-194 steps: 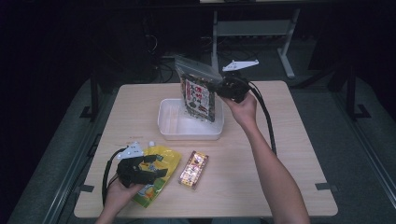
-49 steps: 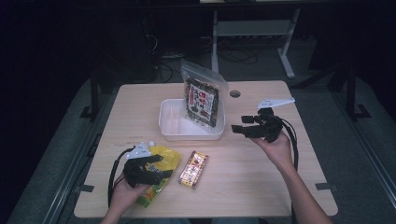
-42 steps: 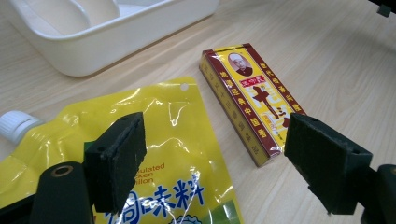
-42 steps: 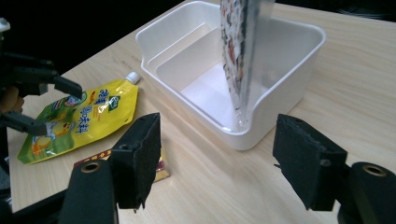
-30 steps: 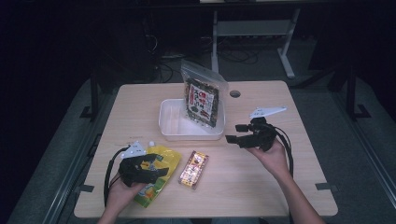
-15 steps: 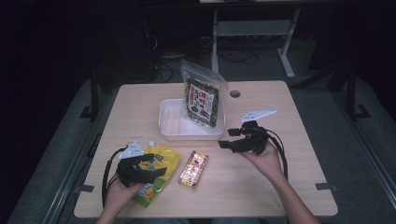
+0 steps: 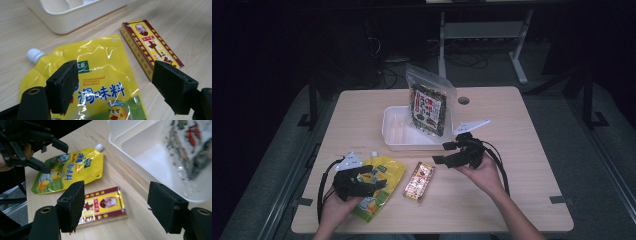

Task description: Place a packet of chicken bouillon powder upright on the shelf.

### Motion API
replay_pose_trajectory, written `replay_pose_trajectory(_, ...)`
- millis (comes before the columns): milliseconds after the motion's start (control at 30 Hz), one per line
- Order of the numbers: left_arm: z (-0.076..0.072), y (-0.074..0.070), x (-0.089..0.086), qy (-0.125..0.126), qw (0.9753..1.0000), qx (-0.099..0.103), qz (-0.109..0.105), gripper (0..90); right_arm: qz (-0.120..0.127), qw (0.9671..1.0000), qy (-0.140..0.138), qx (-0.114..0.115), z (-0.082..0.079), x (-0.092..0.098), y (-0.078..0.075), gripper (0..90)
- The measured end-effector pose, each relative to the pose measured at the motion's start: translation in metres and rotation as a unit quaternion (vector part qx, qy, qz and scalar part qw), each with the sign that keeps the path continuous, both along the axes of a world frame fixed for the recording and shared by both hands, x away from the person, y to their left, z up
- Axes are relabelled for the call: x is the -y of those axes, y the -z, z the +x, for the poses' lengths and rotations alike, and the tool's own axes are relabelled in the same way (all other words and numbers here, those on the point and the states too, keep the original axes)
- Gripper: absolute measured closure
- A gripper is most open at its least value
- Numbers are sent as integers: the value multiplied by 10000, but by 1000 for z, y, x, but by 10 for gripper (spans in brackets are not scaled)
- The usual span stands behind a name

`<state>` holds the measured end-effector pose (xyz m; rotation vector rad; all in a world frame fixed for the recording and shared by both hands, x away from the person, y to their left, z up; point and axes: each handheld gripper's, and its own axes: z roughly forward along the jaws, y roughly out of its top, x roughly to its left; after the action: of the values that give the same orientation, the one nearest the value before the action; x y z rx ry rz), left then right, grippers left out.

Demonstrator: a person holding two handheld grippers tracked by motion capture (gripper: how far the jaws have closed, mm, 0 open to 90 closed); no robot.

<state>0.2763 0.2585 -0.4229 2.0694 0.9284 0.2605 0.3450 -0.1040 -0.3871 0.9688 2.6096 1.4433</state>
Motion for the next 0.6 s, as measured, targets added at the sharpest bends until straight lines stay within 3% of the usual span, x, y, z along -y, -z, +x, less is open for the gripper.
replay_pose_trajectory(600,0,1,-12,-172,9998,-44,54,231,-245,9980,-515,-271,10,-64,1,288)
